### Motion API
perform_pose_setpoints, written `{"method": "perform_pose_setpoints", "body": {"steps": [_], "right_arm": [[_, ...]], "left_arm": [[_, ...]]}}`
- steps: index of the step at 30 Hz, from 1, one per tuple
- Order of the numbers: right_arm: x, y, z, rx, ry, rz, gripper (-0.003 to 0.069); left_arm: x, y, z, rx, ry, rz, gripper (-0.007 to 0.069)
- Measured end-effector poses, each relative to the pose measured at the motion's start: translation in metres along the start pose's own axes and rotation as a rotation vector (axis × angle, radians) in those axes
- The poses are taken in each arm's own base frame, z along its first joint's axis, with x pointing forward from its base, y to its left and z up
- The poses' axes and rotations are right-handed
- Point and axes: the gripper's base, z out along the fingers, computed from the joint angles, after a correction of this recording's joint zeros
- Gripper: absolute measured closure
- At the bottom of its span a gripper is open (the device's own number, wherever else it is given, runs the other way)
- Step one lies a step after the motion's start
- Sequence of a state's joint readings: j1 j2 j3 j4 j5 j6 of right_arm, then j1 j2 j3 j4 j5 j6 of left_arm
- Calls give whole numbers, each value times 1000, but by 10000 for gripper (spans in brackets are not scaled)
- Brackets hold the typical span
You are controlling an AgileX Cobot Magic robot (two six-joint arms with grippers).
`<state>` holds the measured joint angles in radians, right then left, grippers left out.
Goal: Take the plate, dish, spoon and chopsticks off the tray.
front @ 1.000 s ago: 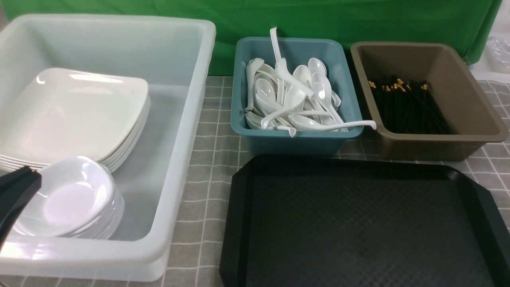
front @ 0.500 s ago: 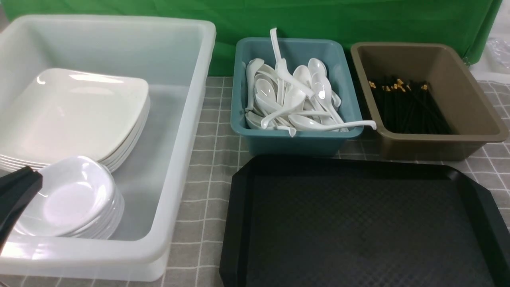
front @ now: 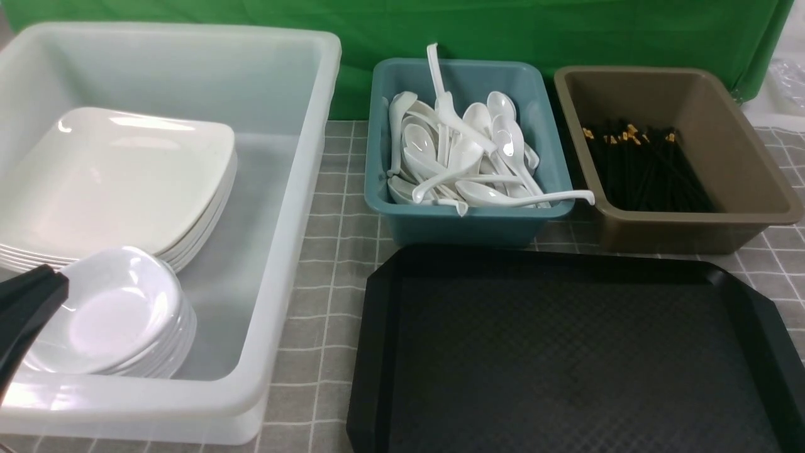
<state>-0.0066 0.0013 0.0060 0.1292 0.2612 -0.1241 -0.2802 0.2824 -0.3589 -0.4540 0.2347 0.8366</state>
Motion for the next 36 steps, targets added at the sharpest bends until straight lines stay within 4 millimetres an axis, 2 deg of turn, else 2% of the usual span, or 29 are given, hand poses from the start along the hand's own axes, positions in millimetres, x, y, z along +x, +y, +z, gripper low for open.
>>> {"method": "perform_pose_setpoints", "body": {"steps": [22,26,30,33,36], "right_arm": [[0,0,0,0,0,1,571],[0,0,0,0,0,1,560],[0,0,0,0,0,1,551],[0,0,0,0,0,1,544],[0,0,0,0,0,1,533]], "left_arm": [[0,0,0,1,1,-1,619],[0,1,-9,-39,-15,-5,619],[2,5,-27,-214,-49,-77,619],[16,3,-36,-360,-73,-144,619],[47,-3,-29,-406,-26,-240,617]]}}
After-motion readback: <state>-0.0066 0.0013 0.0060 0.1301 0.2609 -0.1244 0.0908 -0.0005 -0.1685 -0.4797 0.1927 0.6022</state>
